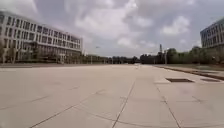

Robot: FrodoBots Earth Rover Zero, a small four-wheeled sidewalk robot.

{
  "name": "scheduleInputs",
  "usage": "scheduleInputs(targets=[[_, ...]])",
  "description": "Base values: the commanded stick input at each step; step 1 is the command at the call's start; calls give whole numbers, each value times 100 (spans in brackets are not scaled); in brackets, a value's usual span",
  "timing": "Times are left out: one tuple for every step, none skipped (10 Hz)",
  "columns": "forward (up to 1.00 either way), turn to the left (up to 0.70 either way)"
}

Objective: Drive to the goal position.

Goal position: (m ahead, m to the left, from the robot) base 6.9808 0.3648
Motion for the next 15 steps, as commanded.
scheduleInputs(targets=[[50,-2],[50,-2],[50,-2],[50,-2],[50,-2],[50,-2],[50,-2],[50,-2],[50,-2],[50,-2],[50,-2],[50,-2],[50,-2],[50,-2],[50,-2]])
